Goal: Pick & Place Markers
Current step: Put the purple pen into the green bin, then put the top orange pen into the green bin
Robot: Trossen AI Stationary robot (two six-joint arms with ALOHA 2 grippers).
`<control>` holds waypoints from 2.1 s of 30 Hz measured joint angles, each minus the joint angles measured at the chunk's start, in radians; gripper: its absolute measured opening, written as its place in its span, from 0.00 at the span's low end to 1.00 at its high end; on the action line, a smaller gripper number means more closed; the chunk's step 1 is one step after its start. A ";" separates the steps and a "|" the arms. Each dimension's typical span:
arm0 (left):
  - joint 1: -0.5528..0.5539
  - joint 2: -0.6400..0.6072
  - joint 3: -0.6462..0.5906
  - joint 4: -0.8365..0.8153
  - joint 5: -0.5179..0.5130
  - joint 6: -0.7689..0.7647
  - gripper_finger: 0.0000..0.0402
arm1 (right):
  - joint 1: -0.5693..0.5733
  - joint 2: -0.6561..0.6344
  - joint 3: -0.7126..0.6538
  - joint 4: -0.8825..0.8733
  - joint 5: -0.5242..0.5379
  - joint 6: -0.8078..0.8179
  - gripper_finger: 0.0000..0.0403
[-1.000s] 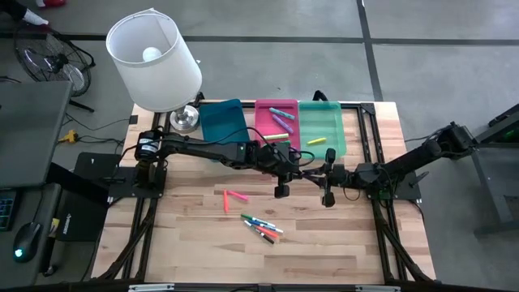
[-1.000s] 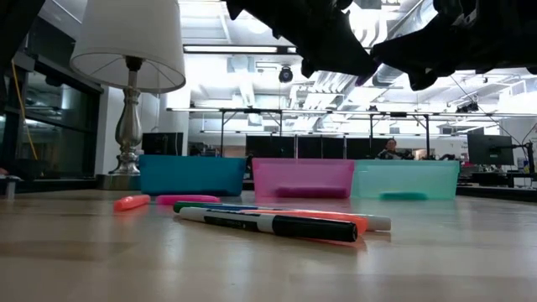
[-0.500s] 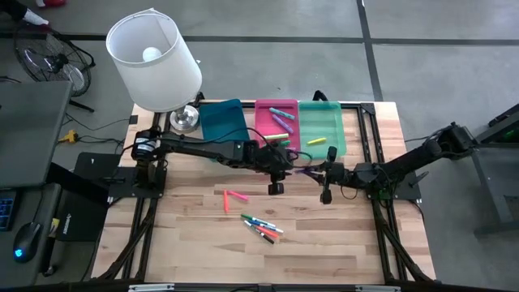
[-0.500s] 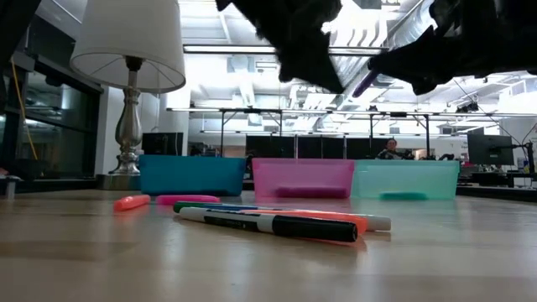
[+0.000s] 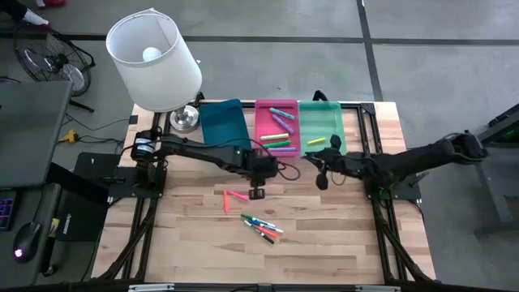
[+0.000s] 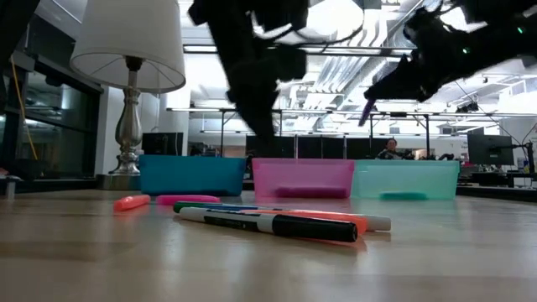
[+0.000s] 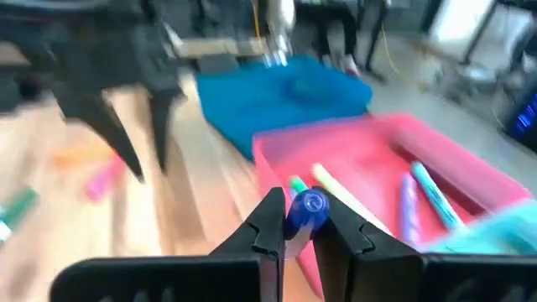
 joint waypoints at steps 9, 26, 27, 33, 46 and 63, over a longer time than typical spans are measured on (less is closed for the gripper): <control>-0.008 -0.246 -0.396 0.434 -0.008 -0.098 0.20 | -0.196 0.026 0.317 -0.658 -0.094 -0.066 0.08; -0.211 -0.556 -1.029 1.208 -0.248 -0.295 0.20 | -0.519 0.332 0.605 -1.030 -0.331 -0.367 0.08; -0.229 -0.555 -1.033 1.208 -0.271 -0.321 0.20 | -0.529 0.359 0.625 -1.050 -0.332 -0.385 0.08; -0.343 -0.551 -1.035 1.210 -0.366 -0.406 0.20 | -0.574 0.514 0.705 -1.182 -0.373 -0.513 0.08; -0.473 -0.551 -1.035 1.210 -0.503 -0.434 0.20 | -0.586 0.739 0.714 -1.194 -0.276 -0.603 0.12; -0.472 -0.550 -1.034 1.140 -0.459 -0.588 0.20 | -0.583 0.710 0.728 -1.254 -0.226 -0.465 0.28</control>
